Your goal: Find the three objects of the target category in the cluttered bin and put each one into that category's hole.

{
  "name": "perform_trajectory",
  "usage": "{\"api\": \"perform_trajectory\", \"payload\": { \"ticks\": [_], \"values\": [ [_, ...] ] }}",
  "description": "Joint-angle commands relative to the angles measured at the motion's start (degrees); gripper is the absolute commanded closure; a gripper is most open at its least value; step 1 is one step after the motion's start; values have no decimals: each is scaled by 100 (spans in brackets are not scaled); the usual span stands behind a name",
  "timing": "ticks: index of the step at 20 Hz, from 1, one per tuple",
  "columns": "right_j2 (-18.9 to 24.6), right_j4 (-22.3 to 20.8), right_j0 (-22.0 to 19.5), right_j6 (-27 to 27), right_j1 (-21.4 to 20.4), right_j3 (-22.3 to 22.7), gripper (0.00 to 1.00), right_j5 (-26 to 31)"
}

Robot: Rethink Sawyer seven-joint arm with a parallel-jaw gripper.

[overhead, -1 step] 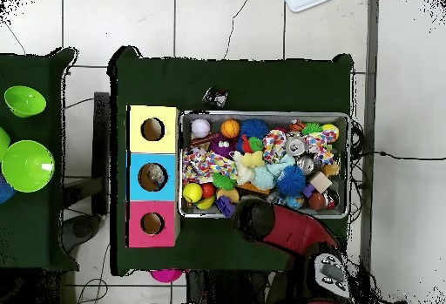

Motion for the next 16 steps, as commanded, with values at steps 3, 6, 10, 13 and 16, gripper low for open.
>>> {"api": "perform_trajectory", "payload": {
  "ticks": [3, 6, 10, 13, 16],
  "values": [
    [323, 170, -244, 686, 227, -748, 0, 453],
    [348, 130, -307, 617, 293, -848, 0, 450],
    [406, 75, -389, 512, 341, -974, 0, 501],
    [463, 31, -442, 450, 394, -1042, 0, 488],
    [538, 11, -490, 415, 450, -1084, 0, 461]
  ]
}}
